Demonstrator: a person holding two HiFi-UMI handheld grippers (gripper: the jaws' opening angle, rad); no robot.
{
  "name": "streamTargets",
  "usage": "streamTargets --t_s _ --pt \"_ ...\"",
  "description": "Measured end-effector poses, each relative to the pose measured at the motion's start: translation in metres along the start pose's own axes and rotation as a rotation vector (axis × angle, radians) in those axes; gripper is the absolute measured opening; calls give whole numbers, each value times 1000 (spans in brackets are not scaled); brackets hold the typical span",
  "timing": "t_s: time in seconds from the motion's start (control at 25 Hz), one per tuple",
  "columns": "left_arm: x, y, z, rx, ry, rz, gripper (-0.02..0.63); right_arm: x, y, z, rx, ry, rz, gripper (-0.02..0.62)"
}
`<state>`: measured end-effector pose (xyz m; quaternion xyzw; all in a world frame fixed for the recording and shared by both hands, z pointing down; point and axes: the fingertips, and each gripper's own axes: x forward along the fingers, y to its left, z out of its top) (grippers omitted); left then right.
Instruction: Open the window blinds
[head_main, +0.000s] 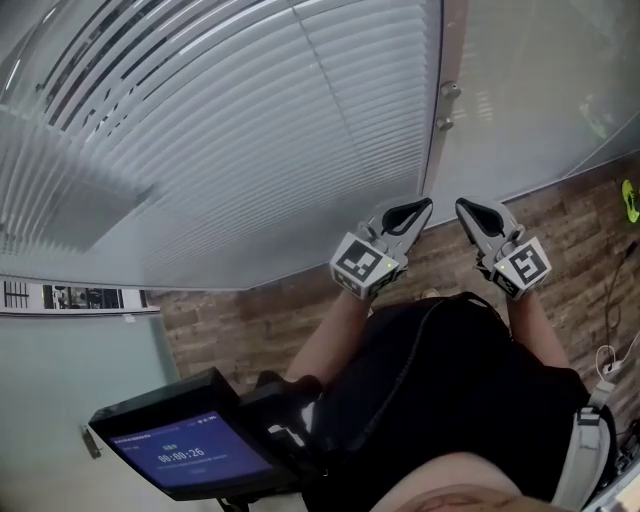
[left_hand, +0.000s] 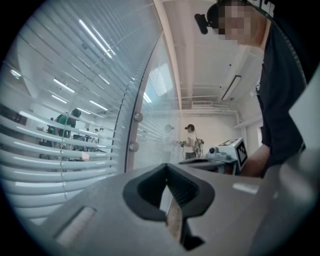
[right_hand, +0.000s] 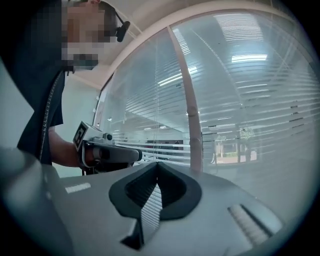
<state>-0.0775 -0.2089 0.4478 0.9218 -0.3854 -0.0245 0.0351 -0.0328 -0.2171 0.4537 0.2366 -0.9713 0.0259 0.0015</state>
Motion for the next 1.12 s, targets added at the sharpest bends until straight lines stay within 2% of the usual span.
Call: streamTargets --t_s 0.44,1.12 --pt "-14 0 6 -16 32 12 3 3 10 11 -91 -14 38 6" --pt "-8 -9 9 23 50 3 3 -11 3 15 -73 -31 35 6"
